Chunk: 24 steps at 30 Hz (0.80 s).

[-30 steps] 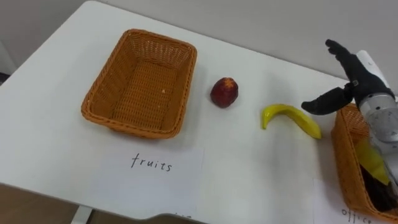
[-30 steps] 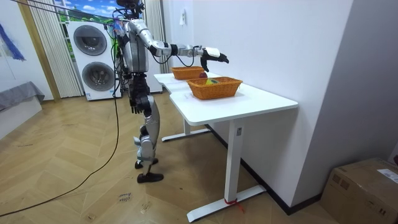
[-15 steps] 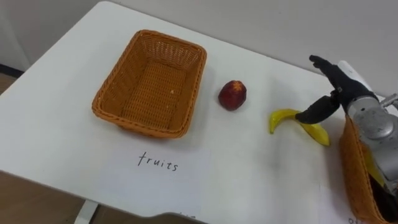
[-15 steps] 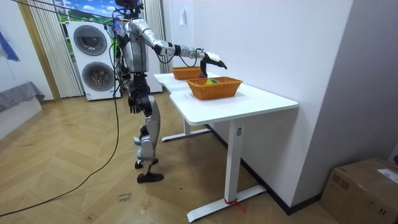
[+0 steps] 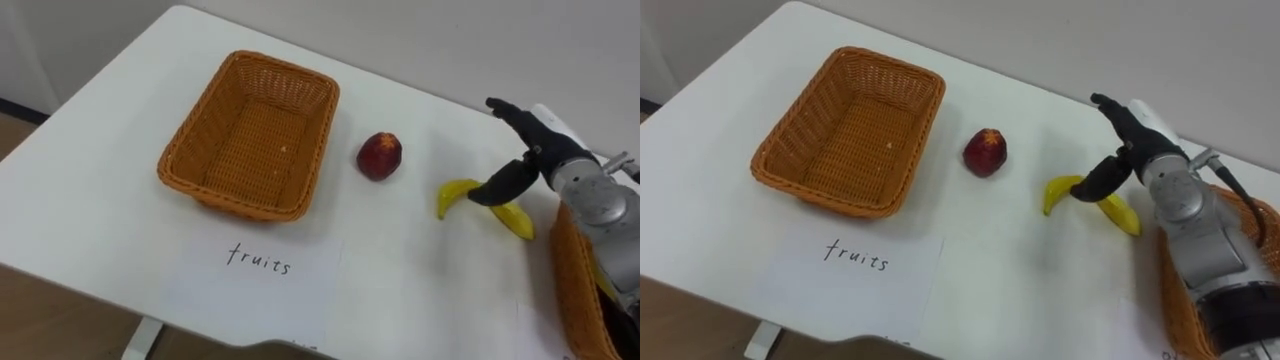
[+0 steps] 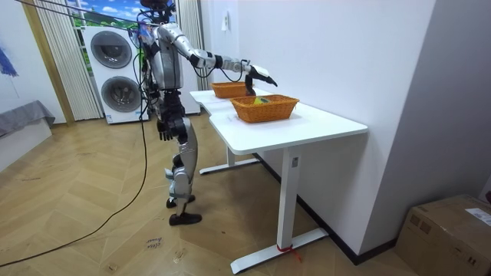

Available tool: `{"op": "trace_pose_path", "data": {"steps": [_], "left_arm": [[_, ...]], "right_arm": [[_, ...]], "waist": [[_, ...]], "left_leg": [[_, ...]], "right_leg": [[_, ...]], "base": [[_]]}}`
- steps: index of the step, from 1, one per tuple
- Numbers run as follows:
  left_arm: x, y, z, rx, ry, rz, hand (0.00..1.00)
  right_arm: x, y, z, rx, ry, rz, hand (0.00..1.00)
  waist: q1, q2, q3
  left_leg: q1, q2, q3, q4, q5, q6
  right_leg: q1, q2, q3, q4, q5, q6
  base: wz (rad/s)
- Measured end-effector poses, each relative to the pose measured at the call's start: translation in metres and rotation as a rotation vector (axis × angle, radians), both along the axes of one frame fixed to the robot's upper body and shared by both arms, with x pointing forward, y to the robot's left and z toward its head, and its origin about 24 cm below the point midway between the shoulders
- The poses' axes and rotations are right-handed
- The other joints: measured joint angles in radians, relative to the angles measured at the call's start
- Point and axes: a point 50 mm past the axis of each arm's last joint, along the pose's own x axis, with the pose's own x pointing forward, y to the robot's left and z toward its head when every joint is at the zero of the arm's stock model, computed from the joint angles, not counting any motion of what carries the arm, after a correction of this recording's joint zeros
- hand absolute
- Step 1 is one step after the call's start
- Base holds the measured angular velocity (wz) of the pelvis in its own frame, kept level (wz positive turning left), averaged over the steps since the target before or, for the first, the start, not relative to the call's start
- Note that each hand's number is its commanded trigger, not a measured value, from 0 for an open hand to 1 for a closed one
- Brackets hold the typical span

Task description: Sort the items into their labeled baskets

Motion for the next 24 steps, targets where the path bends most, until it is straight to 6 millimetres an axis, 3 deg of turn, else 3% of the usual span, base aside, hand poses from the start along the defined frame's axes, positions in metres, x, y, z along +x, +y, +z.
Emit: {"op": "trace_pose_path", "data": {"steps": [13,24], "left_arm": [[-0.001,0.003,0.001,0.005,0.014,0.002,0.0],[0.002,0.003,0.001,0.008,0.003,-0.001,0.0]], "right_arm": [[-0.002,0.006,-0.008,-0.084,0.066,0.06,0.0],[-0.003,-0.002,-0.014,-0.235,0.103,0.055,0.0]], "waist": [[0.048,0.003,0.0043],[0.053,0.006,0.0073]], "left_leg": [[-0.004,-0.001,-0.007,0.0,0.0,0.0],[-0.02,-0.007,-0.034,0.018,0.001,0.0]], "right_leg": [[-0.002,0.0,-0.003,0.0,0.0,0.0],[-0.007,-0.005,-0.034,-0.002,0.0,0.0]], "base": [[0.01],[0.07]]}}
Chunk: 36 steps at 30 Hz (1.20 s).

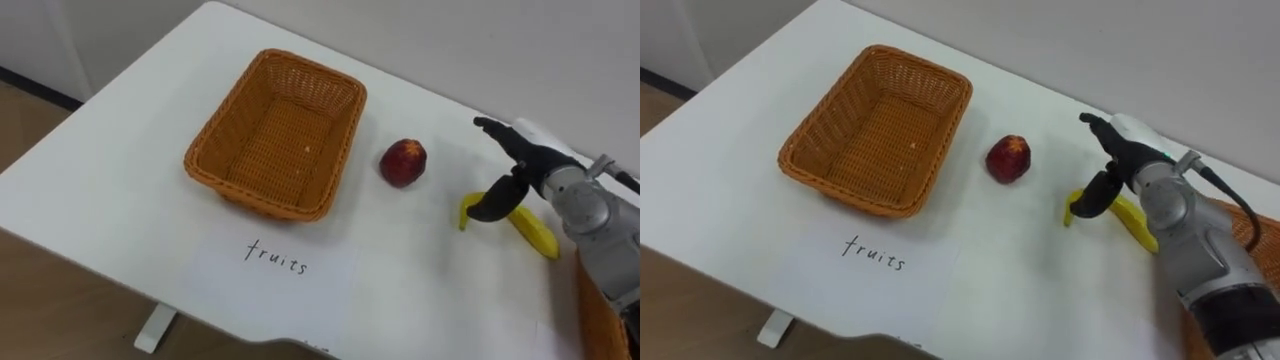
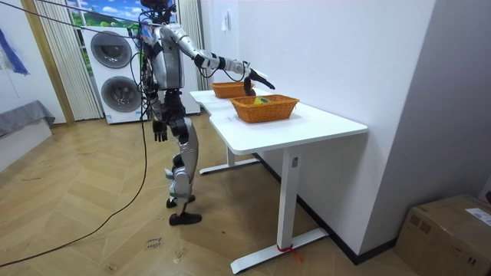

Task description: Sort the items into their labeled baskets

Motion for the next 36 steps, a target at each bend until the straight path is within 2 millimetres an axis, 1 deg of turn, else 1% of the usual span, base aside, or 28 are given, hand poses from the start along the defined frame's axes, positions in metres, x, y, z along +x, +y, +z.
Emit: {"op": "trace_pose_path", "data": {"steps": [2,4,6,8,9,10,12,17,20,25,29,31,36], "left_arm": [[0.002,0.0,0.001,0.001,-0.01,-0.004,0.0],[0.008,0.0,0.001,0.001,-0.024,-0.011,0.0],[0.01,0.0,0.001,-0.001,-0.031,-0.015,0.0],[0.01,0.0,0.001,-0.001,-0.03,-0.015,0.0],[0.012,0.0,0.001,-0.002,-0.034,-0.016,0.0],[0.014,-0.001,0.001,-0.003,-0.037,-0.021,0.0],[0.016,-0.003,0.0,-0.012,-0.036,-0.035,0.0],[0.017,-0.003,0.0,-0.023,-0.034,-0.037,0.0],[0.017,-0.003,0.0,-0.027,-0.034,-0.038,0.0],[0.022,-0.003,0.0,-0.029,-0.044,-0.041,0.0],[0.022,-0.003,0.0,-0.029,-0.044,-0.041,0.0],[0.024,-0.003,0.0,-0.029,-0.047,-0.041,0.0],[0.03,-0.003,0.001,-0.031,-0.061,-0.045,0.0]], "right_arm": [[-0.002,-0.004,-0.005,-0.012,0.026,-0.014,0.0],[-0.004,-0.006,-0.011,-0.054,0.059,-0.014,0.0],[-0.006,-0.009,-0.019,-0.065,0.096,-0.022,0.0],[-0.005,-0.011,-0.018,-0.067,0.097,-0.028,0.0],[-0.006,-0.013,-0.02,-0.071,0.106,-0.037,0.0],[-0.006,-0.015,-0.021,-0.073,0.114,-0.044,0.0],[-0.007,-0.016,-0.023,-0.076,0.124,-0.052,0.0],[-0.004,-0.02,-0.022,-0.082,0.132,-0.07,0.0],[-0.004,-0.02,-0.022,-0.083,0.131,-0.07,0.0],[-0.004,-0.021,-0.023,-0.083,0.135,-0.074,0.0],[-0.004,-0.022,-0.023,-0.084,0.138,-0.078,0.0],[-0.004,-0.024,-0.024,-0.084,0.146,-0.084,0.0],[0.0,-0.028,-0.023,-0.078,0.19,-0.103,0.0]], "waist": [[0.0,0.003,0.0016],[0.0,0.002,0.0008],[0.001,0.004,0.0013],[0.0,0.006,0.0007],[-0.001,0.005,0.0004],[0.0,0.001,-0.0028],[0.004,-0.003,-0.0057],[0.01,-0.004,-0.0055],[0.015,-0.004,-0.0034],[0.023,-0.01,-0.001],[0.026,-0.012,-0.0016],[0.025,-0.013,-0.0026],[0.023,-0.014,-0.0029]], "left_leg": [[-0.004,-0.002,-0.001,0.001,0.0,0.0],[-0.02,-0.005,-0.006,-0.001,0.0,0.0],[-0.022,-0.005,-0.009,-0.001,0.0,0.0],[-0.022,-0.005,-0.011,-0.001,0.0,0.0],[-0.025,-0.006,-0.018,0.0,0.0,-0.001],[-0.028,-0.006,-0.021,0.0,0.001,-0.001],[-0.029,-0.006,-0.022,0.0,0.001,-0.001],[-0.03,-0.007,-0.022,0.001,0.002,0.0],[-0.03,-0.007,-0.023,0.001,0.002,0.0],[-0.034,-0.008,-0.03,0.002,0.002,0.0],[-0.036,-0.008,-0.032,0.002,0.001,0.0],[-0.037,-0.008,-0.033,0.003,0.001,0.0],[-0.042,-0.009,-0.042,0.009,0.001,0.0]], "right_leg": [[0.0,-0.001,-0.005,-0.005,0.0,0.0],[-0.002,-0.004,-0.022,-0.016,0.0,0.0],[-0.002,-0.004,-0.026,-0.016,0.0,0.0],[-0.001,-0.003,-0.031,-0.016,0.0,0.0],[-0.002,-0.004,-0.043,-0.016,0.0,0.0],[-0.003,-0.005,-0.049,-0.016,0.0,0.0],[-0.002,-0.004,-0.049,-0.016,0.0,0.0],[-0.002,-0.005,-0.05,-0.016,0.0,0.0],[-0.003,-0.005,-0.051,-0.016,0.0,0.0],[-0.004,-0.005,-0.061,-0.016,0.0,0.0],[-0.004,-0.006,-0.066,-0.016,0.0,0.0],[-0.004,-0.006,-0.077,-0.016,0.0,0.0],[-0.002,-0.006,-0.082,-0.016,0.0,0.0]], "base": [[0.04],[0.05],[0.05],[0.05],[0.12],[0.12],[0.04],[0.0],[0.0],[0.03],[0.01],[0.02],[0.05]]}}
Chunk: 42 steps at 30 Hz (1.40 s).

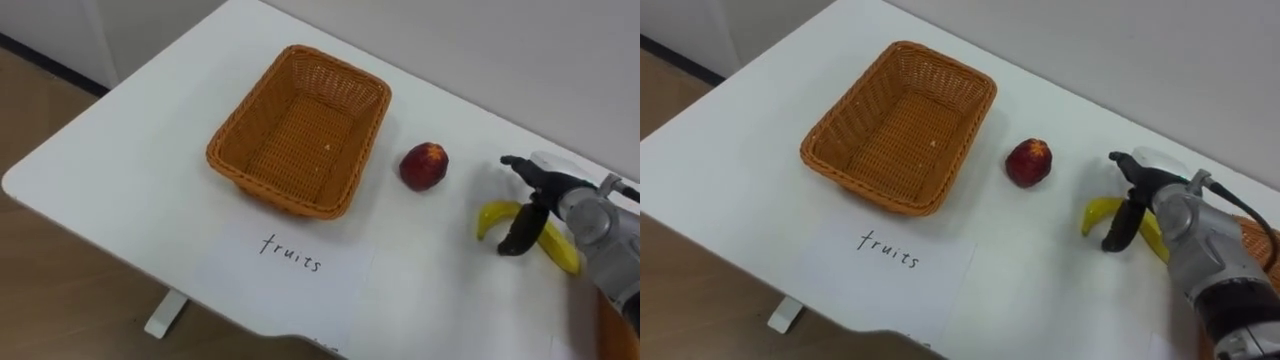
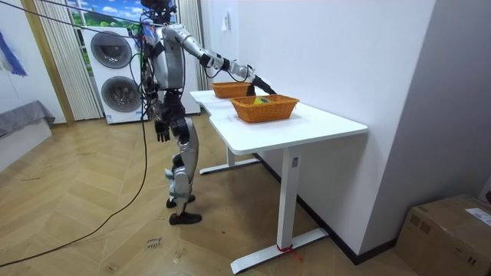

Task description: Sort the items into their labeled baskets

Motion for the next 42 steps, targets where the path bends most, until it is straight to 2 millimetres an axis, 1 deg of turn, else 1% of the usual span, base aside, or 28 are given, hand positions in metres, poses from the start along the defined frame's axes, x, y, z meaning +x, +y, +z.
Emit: {"op": "trace_pose_path", "data": {"steps": [6,9,15,17,18,23,26,30,33,41,42], "left_arm": [[0.0,0.002,0.001,0.006,0.001,-0.001,0.0],[0.004,0.003,0.001,0.003,-0.003,-0.006,0.0],[0.004,0.006,0.002,-0.011,0.005,-0.016,0.0],[0.005,0.007,0.003,-0.01,0.013,-0.034,0.0],[0.005,0.008,0.003,-0.007,0.013,-0.038,0.0],[0.006,0.01,0.004,-0.002,0.013,-0.04,0.0],[0.009,0.01,0.005,-0.002,0.007,-0.045,0.0],[0.012,0.01,0.005,-0.002,0.004,-0.059,0.0],[0.014,0.011,0.006,-0.003,-0.002,-0.063,0.0],[0.023,0.011,0.005,-0.02,-0.013,-0.063,0.0],[0.021,0.011,0.004,-0.022,-0.009,-0.059,0.0]], "right_arm": [[0.002,0.001,-0.002,0.002,0.039,0.01,0.0],[0.001,-0.002,-0.006,0.054,0.09,-0.015,0.0],[-0.003,-0.002,-0.009,0.13,0.18,-0.016,0.0],[-0.004,-0.002,-0.01,0.137,0.191,-0.017,0.64],[-0.004,-0.003,-0.01,0.144,0.197,-0.02,1.0],[-0.004,-0.006,-0.009,0.141,0.192,-0.027,1.0],[-0.003,-0.012,-0.003,0.113,0.163,-0.05,1.0],[-0.002,-0.015,-0.001,0.094,0.152,-0.06,1.0],[-0.001,-0.017,0.004,0.07,0.137,-0.058,1.0],[-0.005,-0.015,0.0,0.063,0.167,-0.038,1.0],[-0.005,-0.015,-0.001,0.06,0.17,-0.034,1.0]], "waist": [[0.004,0.0,-0.0003],[0.005,-0.003,-0.001],[0.008,-0.004,-0.0017],[0.009,-0.004,-0.0017],[0.01,-0.004,-0.0017],[0.015,-0.003,-0.0016],[0.025,-0.003,-0.001],[0.03,0.003,0.0033],[0.031,0.004,0.0041],[0.035,0.004,0.0048],[0.036,0.004,0.0047]], "left_leg": [[0.0,0.0,-0.003,0.004,0.0,0.0],[-0.001,-0.001,-0.007,0.008,0.0,0.0],[0.0,-0.001,-0.007,0.007,0.0,0.0],[0.0,-0.001,-0.006,0.008,0.0,-0.001],[0.0,-0.001,-0.006,0.008,0.0,-0.001],[0.0,-0.001,-0.006,0.008,0.0,-0.001],[0.004,0.0,-0.006,0.006,0.0,-0.001],[0.01,0.0,-0.007,0.005,0.0,-0.001],[0.011,0.0,-0.006,0.004,0.0,-0.001],[0.02,0.001,-0.005,-0.003,0.0,-0.001],[0.023,0.001,-0.004,-0.006,0.0,-0.001]], "right_leg": [[0.001,0.001,0.005,0.0,0.0,0.0],[0.002,0.001,-0.004,0.0,0.0,0.0],[0.003,0.001,-0.005,0.0,0.001,0.0],[0.003,0.001,-0.005,0.0,0.001,0.0],[0.003,0.001,-0.005,0.0,0.001,0.0],[0.003,0.001,-0.006,0.0,0.001,0.0],[0.003,0.001,-0.006,-0.001,0.001,0.0],[0.008,0.002,-0.006,-0.004,0.0,0.0],[0.012,0.003,-0.005,-0.015,0.001,0.0],[0.016,0.005,0.004,-0.017,0.001,0.0],[0.017,0.005,0.007,-0.016,0.001,0.0]], "base": [[0.01],[0.03],[0.0],[0.0],[0.0],[0.0],[0.0],[0.0],[0.0],[0.0],[0.0]]}}
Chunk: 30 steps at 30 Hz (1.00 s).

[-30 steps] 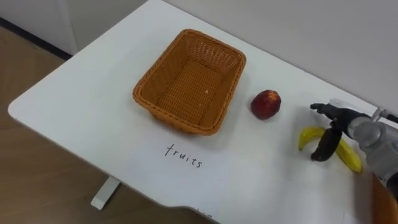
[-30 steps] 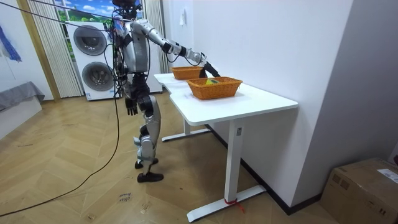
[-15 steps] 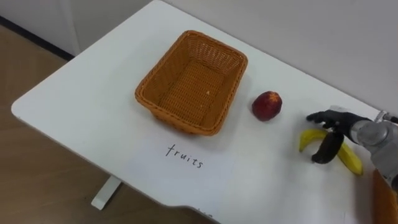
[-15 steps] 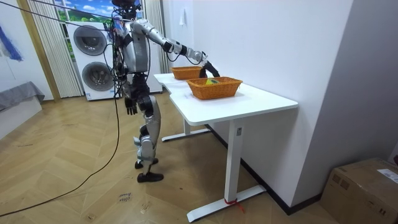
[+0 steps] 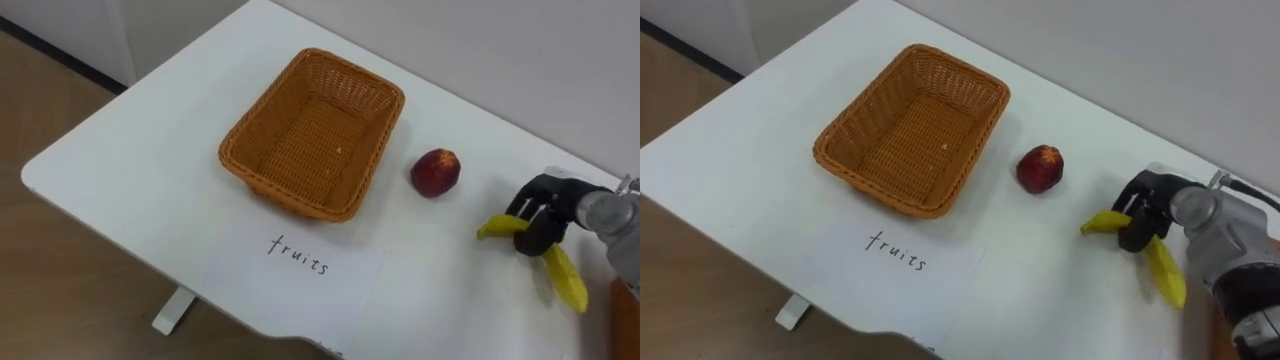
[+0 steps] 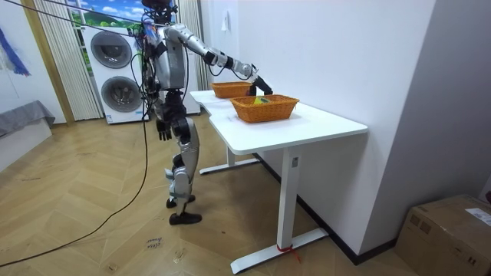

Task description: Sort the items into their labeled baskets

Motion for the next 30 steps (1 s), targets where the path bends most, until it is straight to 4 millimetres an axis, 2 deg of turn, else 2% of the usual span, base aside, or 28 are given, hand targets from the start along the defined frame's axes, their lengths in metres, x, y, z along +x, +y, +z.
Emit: {"op": "trace_pose_path", "data": {"steps": [11,18,21,25,27,30], "left_arm": [[0.002,0.002,0.0,0.003,0.006,0.004,0.0],[0.001,0.003,0.0,0.006,0.011,0.0,0.0],[-0.004,0.005,0.0,0.009,0.019,0.007,0.0],[-0.006,0.006,0.001,0.013,0.008,0.018,0.0],[-0.009,0.005,0.0,0.011,0.012,0.022,0.0],[-0.013,0.004,-0.001,0.019,0.013,0.026,0.0]], "right_arm": [[-0.001,0.004,-0.004,0.008,0.029,0.016,1.0],[-0.001,0.008,-0.004,0.006,0.041,0.043,1.0],[0.002,0.017,0.0,0.011,0.028,0.092,1.0],[0.004,0.033,0.006,0.038,-0.013,0.167,1.0],[0.003,0.041,0.009,0.053,-0.037,0.206,1.0],[0.007,0.058,0.022,0.081,-0.107,0.287,1.0]], "waist": [[0.003,-0.013,-0.0013],[0.009,-0.022,0.0033],[0.008,-0.025,0.0026],[-0.011,-0.027,0.0011],[-0.015,-0.025,0.0023],[-0.038,-0.018,0.0033]], "left_leg": [[0.006,0.0,0.001,0.0,0.0,0.0],[0.005,0.0,0.002,-0.004,0.0,0.0],[0.005,0.001,0.008,-0.006,0.001,-0.001],[0.006,0.002,0.016,0.003,0.001,-0.002],[0.005,0.002,0.018,0.009,0.001,-0.002],[0.005,0.002,0.019,0.006,0.001,-0.001]], "right_leg": [[0.004,0.0,0.001,0.001,0.0,0.0],[0.005,0.0,0.004,0.002,0.0,0.0],[0.0,0.003,0.019,0.001,0.0,0.0],[-0.001,0.004,0.029,0.0,0.0,-0.001],[0.001,0.003,0.031,0.0,0.0,-0.001],[0.0,0.003,0.031,0.0,0.0,-0.001]], "base": [[0.0],[0.0],[-0.08],[-0.05],[-0.05],[0.0]]}}
